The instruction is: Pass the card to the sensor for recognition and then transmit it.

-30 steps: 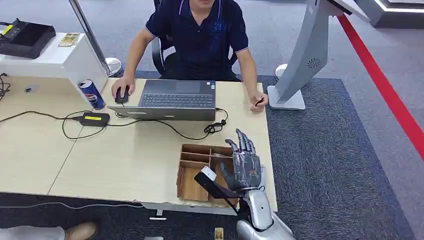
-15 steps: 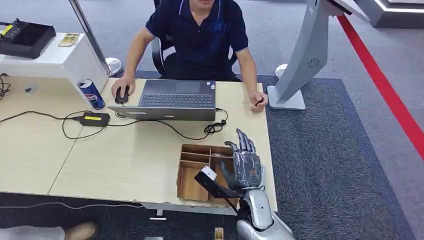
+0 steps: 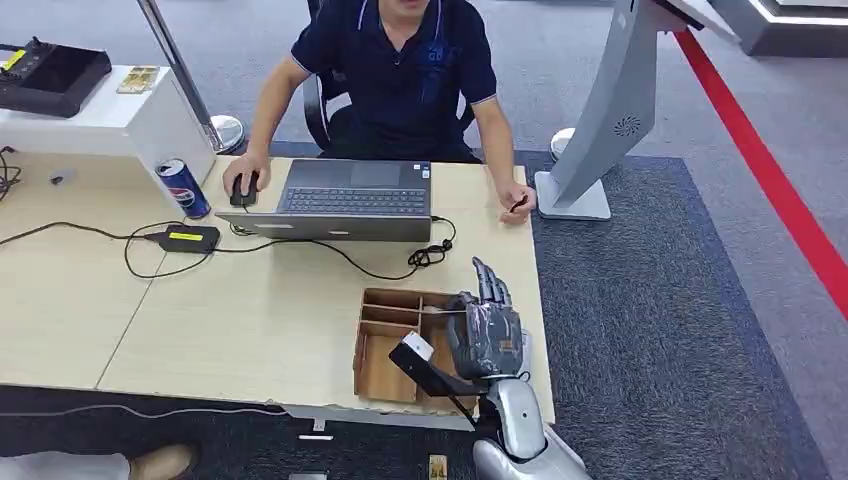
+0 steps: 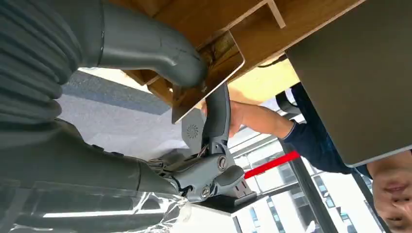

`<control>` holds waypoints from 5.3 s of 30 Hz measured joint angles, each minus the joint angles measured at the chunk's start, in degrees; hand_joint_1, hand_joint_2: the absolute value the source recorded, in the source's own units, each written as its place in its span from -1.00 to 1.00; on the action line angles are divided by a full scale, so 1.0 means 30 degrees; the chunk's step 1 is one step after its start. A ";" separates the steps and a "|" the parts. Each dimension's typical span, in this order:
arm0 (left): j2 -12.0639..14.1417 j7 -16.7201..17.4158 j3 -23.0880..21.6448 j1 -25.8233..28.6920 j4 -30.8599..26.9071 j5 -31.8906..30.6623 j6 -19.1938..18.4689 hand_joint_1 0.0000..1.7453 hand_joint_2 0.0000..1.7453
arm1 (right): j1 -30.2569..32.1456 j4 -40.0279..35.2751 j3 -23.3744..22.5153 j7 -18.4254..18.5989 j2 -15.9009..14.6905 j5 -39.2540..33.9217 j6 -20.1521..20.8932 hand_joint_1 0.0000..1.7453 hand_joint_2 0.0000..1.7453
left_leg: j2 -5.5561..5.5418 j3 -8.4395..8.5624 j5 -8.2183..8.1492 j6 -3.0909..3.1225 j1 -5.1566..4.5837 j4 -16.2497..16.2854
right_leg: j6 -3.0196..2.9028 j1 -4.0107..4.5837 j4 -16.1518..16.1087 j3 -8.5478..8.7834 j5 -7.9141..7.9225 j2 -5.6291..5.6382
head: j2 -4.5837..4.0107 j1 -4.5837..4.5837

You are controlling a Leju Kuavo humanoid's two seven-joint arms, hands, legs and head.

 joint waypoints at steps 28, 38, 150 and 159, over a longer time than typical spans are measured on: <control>0.0000 -0.0066 0.0000 0.0024 0.0000 0.0117 0.0037 -1.00 1.00 | 0.0286 -0.1441 -0.0218 0.0044 -0.0145 -0.0030 -0.0313 1.00 1.00 | 0.0000 0.0000 0.0001 0.0001 -0.0001 0.0001 | 0.0001 -0.0002 0.0000 -0.0001 0.0001 0.0000 | 0.0000 0.0000; 0.0015 -0.0066 0.0007 0.0065 0.0007 0.0343 0.0073 -1.00 1.00 | 0.1774 -0.7019 -0.1859 0.1275 -0.1254 0.2135 -0.0474 1.00 1.00 | 0.0000 0.0003 0.0000 0.0001 -0.0002 0.0004 | 0.0002 -0.0004 -0.0001 -0.0005 0.0001 0.0001 | 0.0000 0.0000; -0.0168 -0.0124 0.0175 0.0371 0.0015 0.1020 0.0721 -1.00 1.00 | 0.3994 -0.8721 -0.3242 -0.0991 -0.1931 -1.1140 -0.0219 -1.00 1.00 | 0.0009 -0.0010 -0.0003 -0.0004 0.0011 -0.0001 | -0.0001 0.0009 -0.0005 -0.0016 0.0000 0.0021 | 0.0000 0.0000; -0.0161 -0.0124 0.0313 0.0399 0.0015 0.1078 0.0736 -1.00 1.00 | 0.3948 -0.8415 -0.3213 -0.1042 -0.1960 -1.1322 -0.0088 -1.00 1.00 | 0.0008 -0.0010 -0.0003 -0.0004 0.0010 -0.0001 | -0.0001 0.0007 -0.0005 -0.0016 0.0000 0.0021 | 0.0000 0.0000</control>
